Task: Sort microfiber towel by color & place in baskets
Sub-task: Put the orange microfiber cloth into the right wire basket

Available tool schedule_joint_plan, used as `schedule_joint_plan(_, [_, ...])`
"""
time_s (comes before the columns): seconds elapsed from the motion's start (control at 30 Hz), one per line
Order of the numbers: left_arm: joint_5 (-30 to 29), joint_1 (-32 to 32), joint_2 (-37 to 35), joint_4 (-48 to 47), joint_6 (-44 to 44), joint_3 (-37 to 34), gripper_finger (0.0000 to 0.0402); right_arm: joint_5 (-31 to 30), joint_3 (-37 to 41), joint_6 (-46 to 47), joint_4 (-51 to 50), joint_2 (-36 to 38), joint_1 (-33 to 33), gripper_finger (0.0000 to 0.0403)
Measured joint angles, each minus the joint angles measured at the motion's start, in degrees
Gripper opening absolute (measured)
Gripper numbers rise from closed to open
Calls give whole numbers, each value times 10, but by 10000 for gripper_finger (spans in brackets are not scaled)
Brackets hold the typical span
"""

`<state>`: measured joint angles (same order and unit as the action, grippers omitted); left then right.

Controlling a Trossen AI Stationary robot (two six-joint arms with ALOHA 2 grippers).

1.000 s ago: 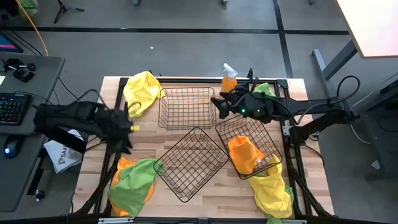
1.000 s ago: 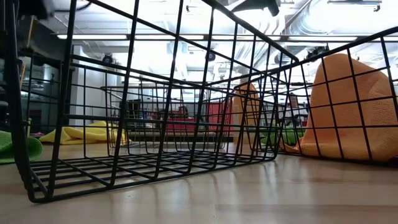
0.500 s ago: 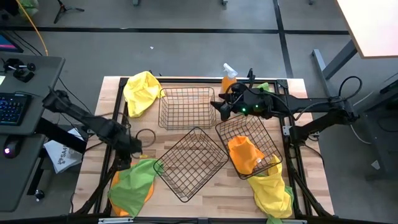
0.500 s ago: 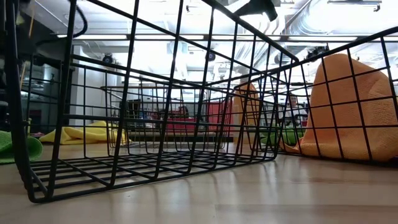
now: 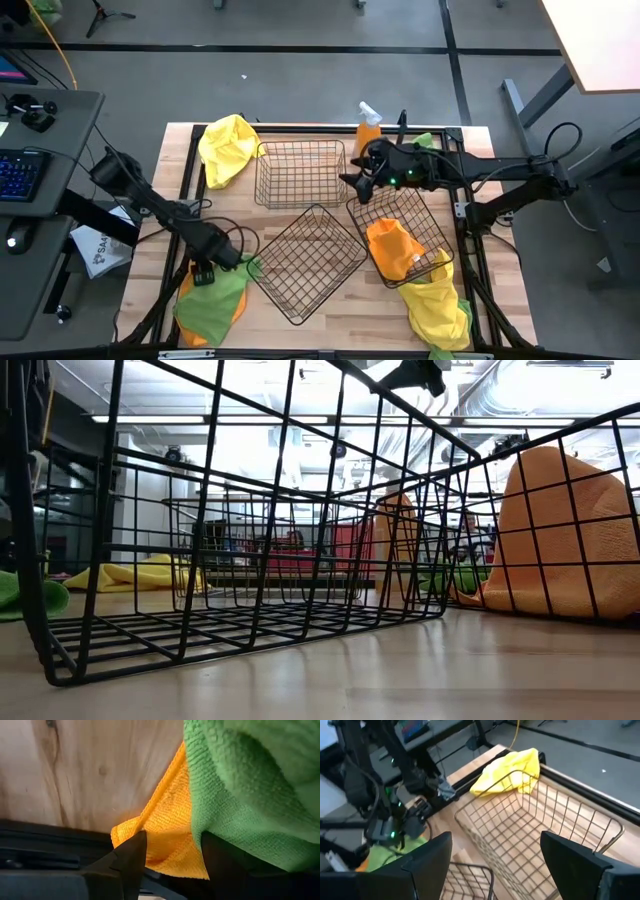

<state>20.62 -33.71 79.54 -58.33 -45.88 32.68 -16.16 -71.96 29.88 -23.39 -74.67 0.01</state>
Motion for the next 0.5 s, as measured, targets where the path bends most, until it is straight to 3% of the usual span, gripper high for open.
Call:
schedule_joint_plan(0.23, [6,23,-8,-37,73,48,175,59,0,-2,-8,0,0,300])
schedule_joint_plan(0.4, [-76,34,-28,-71,137,91,174,63,0,-36,-8,0,0,300])
schedule_joint_plan(0.5, [-76,32,-30,-88,179,89,174,63,0,-41,-8,0,0,300])
